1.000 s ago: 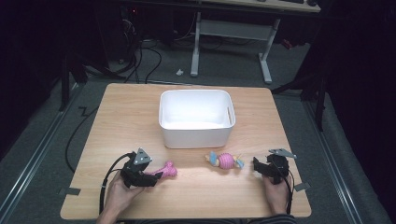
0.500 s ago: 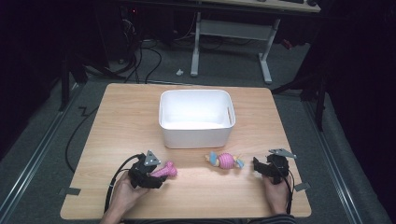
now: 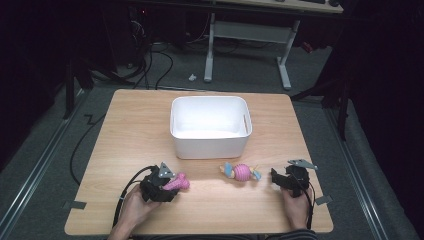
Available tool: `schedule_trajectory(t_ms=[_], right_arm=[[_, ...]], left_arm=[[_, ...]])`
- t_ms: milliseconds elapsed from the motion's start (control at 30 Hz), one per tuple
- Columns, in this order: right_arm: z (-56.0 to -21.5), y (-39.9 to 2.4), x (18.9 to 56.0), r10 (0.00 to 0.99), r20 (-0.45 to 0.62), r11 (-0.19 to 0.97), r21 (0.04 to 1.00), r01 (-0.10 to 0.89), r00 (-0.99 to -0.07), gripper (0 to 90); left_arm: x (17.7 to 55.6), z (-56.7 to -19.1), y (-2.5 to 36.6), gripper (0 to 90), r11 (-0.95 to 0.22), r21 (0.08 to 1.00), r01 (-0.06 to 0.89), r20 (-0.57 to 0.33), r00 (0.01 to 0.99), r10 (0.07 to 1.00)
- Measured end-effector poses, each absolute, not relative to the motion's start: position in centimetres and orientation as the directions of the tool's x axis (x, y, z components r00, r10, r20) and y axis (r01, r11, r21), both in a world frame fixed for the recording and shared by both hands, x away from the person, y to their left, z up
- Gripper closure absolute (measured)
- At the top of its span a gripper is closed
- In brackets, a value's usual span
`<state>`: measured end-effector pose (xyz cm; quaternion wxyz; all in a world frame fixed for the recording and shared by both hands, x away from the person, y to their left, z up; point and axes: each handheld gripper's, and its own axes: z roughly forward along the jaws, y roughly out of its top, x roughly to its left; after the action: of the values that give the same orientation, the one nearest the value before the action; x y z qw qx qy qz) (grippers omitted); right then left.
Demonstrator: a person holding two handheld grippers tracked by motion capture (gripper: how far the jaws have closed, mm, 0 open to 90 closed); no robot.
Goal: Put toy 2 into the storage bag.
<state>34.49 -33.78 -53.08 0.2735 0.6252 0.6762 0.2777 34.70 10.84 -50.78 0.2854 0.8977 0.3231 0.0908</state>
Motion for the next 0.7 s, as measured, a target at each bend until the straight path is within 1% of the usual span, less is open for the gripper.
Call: schedule_trajectory(t_ms=[167, 367, 533, 700], right_arm=[[-53.08, -33.78, 34.50, 0.997, -0.023, 0.064, 0.717, 0.694, -0.069, 21.8], [-53.07, -33.72, 34.48, 0.998, -0.016, 0.055, 0.716, 0.696, -0.063, 21.8], [-53.07, -33.72, 34.48, 0.998, -0.016, 0.055, 0.716, 0.696, -0.063, 21.8], [-53.07, -33.74, 34.49, 0.998, -0.018, 0.058, 0.716, 0.696, -0.065, 21.8]], left_arm=[[34.80, -50.76, 10.87, 51.7, -0.644, 0.562, 0.518, -0.003, 0.781, 0.625], [34.90, -50.67, 10.69, 53.3, -0.659, 0.552, 0.511, 0.005, 0.788, 0.616], [34.41, -50.60, 10.48, 56.7, -0.689, 0.559, 0.461, 0.058, 0.807, 0.587], [34.33, -50.54, 10.45, 58.2, -0.694, 0.560, 0.452, 0.064, 0.812, 0.580]])
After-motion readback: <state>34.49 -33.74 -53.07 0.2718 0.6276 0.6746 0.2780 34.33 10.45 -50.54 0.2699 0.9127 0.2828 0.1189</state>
